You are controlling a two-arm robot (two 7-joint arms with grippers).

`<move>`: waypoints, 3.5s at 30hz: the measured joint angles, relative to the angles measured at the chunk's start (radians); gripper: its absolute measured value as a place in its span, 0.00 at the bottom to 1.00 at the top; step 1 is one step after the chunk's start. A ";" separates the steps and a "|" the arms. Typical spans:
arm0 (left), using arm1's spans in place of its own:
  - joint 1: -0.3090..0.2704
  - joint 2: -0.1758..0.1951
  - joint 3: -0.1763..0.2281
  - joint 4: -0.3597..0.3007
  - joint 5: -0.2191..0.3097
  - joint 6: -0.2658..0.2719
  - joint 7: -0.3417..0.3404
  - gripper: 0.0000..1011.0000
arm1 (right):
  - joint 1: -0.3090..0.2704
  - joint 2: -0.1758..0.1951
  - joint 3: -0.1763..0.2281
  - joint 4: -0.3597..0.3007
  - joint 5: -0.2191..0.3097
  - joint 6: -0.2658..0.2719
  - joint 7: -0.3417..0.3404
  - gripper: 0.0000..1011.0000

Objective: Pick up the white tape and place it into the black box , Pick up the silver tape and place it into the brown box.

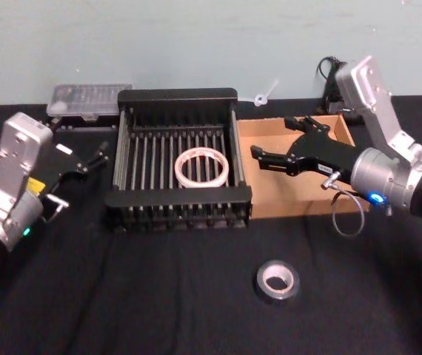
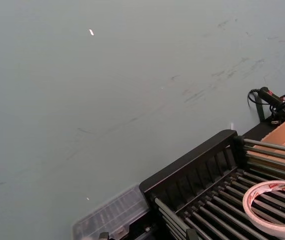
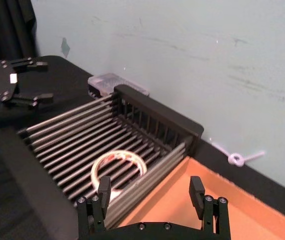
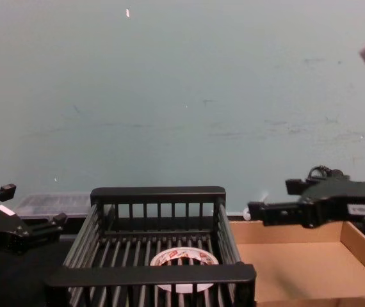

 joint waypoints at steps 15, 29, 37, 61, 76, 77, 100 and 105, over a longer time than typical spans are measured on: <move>0.000 0.000 0.000 0.000 0.000 0.000 0.000 0.99 | -0.189 0.140 0.035 -0.214 0.066 0.083 -0.024 0.99; 0.000 0.000 0.000 0.000 0.000 0.000 0.000 0.99 | -0.284 0.219 0.037 -0.294 0.103 0.134 -0.033 0.99; 0.000 0.000 0.000 0.000 0.000 0.000 0.000 0.99 | -0.293 0.238 0.010 -0.302 0.110 0.165 -0.025 0.99; 0.000 0.000 0.000 0.000 0.000 0.000 0.000 0.99 | -0.304 0.274 -0.035 -0.299 0.130 0.219 -0.012 0.99; 0.000 0.000 0.000 0.000 0.000 0.000 0.000 0.99 | -0.269 0.268 -0.065 -0.260 0.147 0.246 0.000 0.99; 0.000 0.000 0.000 0.000 0.000 0.000 0.000 0.99 | -0.267 0.267 -0.066 -0.258 0.148 0.246 0.000 0.99; 0.000 0.000 0.000 0.000 0.000 0.000 0.000 0.99 | -0.229 0.253 -0.095 -0.218 0.151 0.246 -0.002 0.99; 0.000 0.000 0.000 0.000 0.000 0.000 0.000 0.99 | -0.229 0.253 -0.095 -0.218 0.151 0.246 -0.002 0.99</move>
